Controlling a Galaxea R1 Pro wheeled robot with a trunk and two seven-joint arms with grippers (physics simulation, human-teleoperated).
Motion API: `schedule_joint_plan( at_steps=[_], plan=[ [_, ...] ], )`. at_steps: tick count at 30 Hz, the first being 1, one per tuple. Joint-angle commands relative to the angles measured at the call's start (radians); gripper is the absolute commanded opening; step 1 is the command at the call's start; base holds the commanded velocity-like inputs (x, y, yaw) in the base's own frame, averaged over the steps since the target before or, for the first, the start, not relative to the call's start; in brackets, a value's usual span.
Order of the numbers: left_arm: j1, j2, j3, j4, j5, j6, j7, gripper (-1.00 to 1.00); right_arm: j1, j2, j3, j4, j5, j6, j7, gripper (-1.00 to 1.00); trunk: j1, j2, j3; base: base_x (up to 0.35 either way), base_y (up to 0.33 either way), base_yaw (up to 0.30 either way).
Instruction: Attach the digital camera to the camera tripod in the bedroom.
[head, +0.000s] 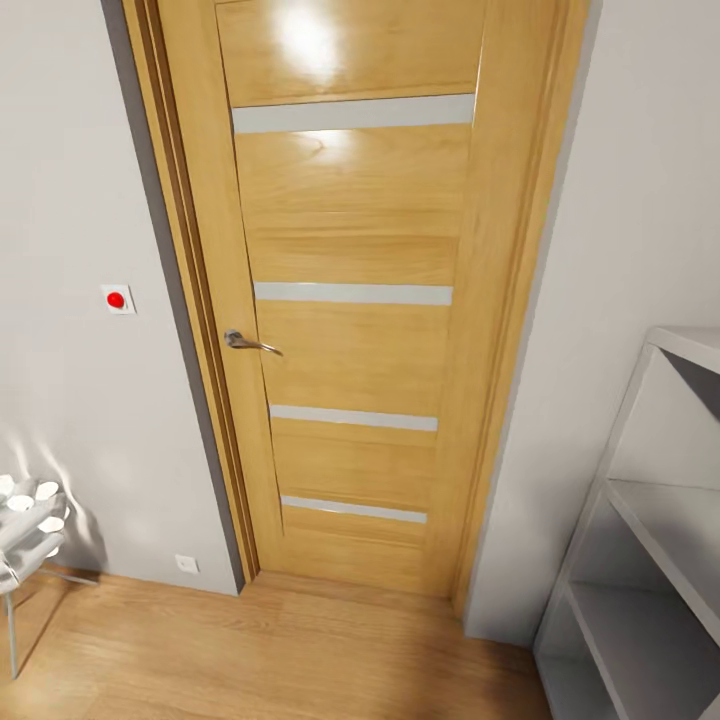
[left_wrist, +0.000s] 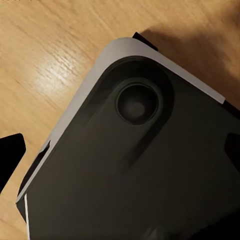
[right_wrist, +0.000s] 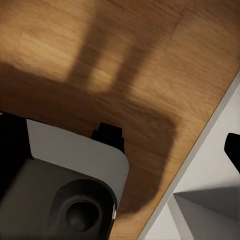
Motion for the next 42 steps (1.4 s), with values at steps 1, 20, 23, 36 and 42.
schedule_joint_plan(
  at_steps=[1, 20, 23, 36, 42],
  plan=[
    [0.0, 0.0, 0.004, -0.002, -0.003, -0.001, 0.002, 1.0, -0.001, 0.0, 0.001, 0.001, 0.005, 0.002, 0.003, 1.0, 0.0, 0.0, -0.001, 0.0, 0.0, 0.003],
    [0.0, 0.005, 0.001, -0.019, -0.012, -0.001, 0.006, 1.0, -0.001, 0.001, 0.001, 0.001, -0.002, -0.002, 0.003, 1.0, 0.0, 0.0, -0.001, 0.0, 0.0, -0.095],
    [0.0, 0.012, 0.001, -0.046, -0.013, 0.0, 0.009, 1.0, -0.001, 0.002, 0.001, 0.001, -0.003, -0.001, 0.003, 1.0, 0.0, 0.0, -0.001, 0.0, 0.0, -0.123],
    [-0.016, 0.092, 0.002, -0.61, -0.017, 0.388, 0.061, 1.0, -0.061, 0.015, -0.011, -0.166, -0.039, 0.132, -0.001, 1.0, 0.0, 0.0, -0.001, 0.0, 0.0, -0.011],
    [-0.283, 0.086, -0.004, -0.829, -0.016, 0.712, 0.148, 1.0, -0.148, 0.04, -0.039, -0.536, -0.127, 0.304, -0.246, 1.0, 0.0, 0.0, -0.001, 0.0, 0.0, 0.0]
  ],
)
